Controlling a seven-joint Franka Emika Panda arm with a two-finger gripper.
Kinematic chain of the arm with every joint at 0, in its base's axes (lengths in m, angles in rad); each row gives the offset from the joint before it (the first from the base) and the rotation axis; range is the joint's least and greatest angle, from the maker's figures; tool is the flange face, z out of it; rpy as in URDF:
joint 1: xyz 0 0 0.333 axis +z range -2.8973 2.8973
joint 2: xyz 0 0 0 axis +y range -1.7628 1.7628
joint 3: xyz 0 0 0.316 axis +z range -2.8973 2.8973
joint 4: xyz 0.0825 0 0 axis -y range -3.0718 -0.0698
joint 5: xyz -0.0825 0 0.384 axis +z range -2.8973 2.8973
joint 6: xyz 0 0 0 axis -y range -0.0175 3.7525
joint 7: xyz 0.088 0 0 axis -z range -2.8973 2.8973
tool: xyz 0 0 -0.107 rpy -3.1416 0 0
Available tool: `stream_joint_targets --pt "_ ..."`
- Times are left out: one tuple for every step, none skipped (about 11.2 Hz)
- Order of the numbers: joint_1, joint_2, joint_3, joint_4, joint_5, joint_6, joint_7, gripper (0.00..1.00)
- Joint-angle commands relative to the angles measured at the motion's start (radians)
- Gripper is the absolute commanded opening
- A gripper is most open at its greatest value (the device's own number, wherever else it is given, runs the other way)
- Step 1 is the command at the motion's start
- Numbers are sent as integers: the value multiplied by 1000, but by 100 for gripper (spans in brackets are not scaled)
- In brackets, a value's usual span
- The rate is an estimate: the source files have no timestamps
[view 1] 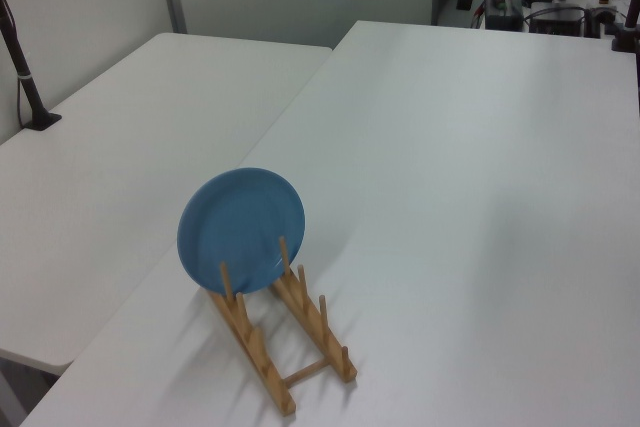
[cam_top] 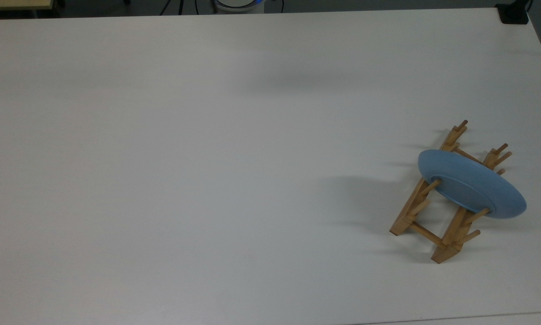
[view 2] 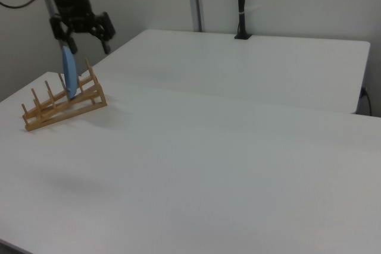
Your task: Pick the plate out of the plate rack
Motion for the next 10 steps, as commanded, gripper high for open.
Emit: stream_joint_targets --pt "49 9 43 59 -25 59 6 100" --pt "72 8 65 54 -25 135 80 100" --pt "102 18 101 50 -45 236 178 100" --pt "121 31 126 41 -96 308 249 100" --pt "159 64 158 25 -217 394 380 100" --pt "196 111 184 19 -367 450 532 100" --pt "236 164 198 19 -522 485 684 100" --pt "271 213 200 19 -656 528 814 100" --pt "305 259 200 22 -777 551 922 100" --pt "319 280 200 24 -842 553 979 100"
